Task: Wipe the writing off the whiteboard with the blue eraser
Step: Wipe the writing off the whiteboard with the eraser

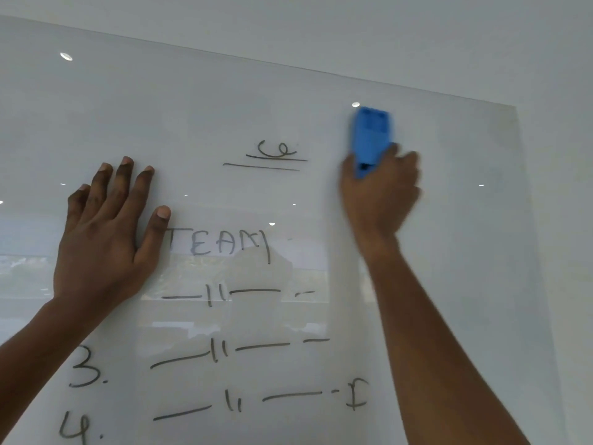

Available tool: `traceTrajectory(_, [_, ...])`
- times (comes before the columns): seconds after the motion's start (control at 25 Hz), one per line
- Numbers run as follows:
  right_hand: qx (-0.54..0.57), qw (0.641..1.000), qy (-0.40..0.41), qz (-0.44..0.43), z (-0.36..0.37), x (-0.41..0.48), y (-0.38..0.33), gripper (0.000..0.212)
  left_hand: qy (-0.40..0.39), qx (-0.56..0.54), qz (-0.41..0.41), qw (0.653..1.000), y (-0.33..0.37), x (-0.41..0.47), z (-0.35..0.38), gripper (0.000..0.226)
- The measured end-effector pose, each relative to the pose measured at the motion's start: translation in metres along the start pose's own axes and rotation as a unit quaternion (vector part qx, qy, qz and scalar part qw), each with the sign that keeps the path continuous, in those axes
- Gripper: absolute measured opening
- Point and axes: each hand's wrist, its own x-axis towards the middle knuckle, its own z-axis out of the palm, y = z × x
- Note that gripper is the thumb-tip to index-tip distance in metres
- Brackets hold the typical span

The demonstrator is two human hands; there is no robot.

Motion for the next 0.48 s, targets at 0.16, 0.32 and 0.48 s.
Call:
traceTrajectory(0.16, [0.029,0.967,-0.009,-0.253,0.006,-0.043,-0.028,0.055,0.001,-0.004,0.006,1.000,-0.003,0.001,-0.001,0.067])
traceTrajectory(0.32, [-0.029,0.997,0.021,-0.072,-0.007,-0.003,0.041,0.058,0.006,-0.001,0.010,1.000,-0.002,0.001,-0.002,0.066])
traceTrajectory(0.48, [-0.019,0.992,0.025,0.126,-0.015,0.005,0.063,0.061,0.005,0.007,0.004,1.000,0.001,0.000,-0.001,0.068])
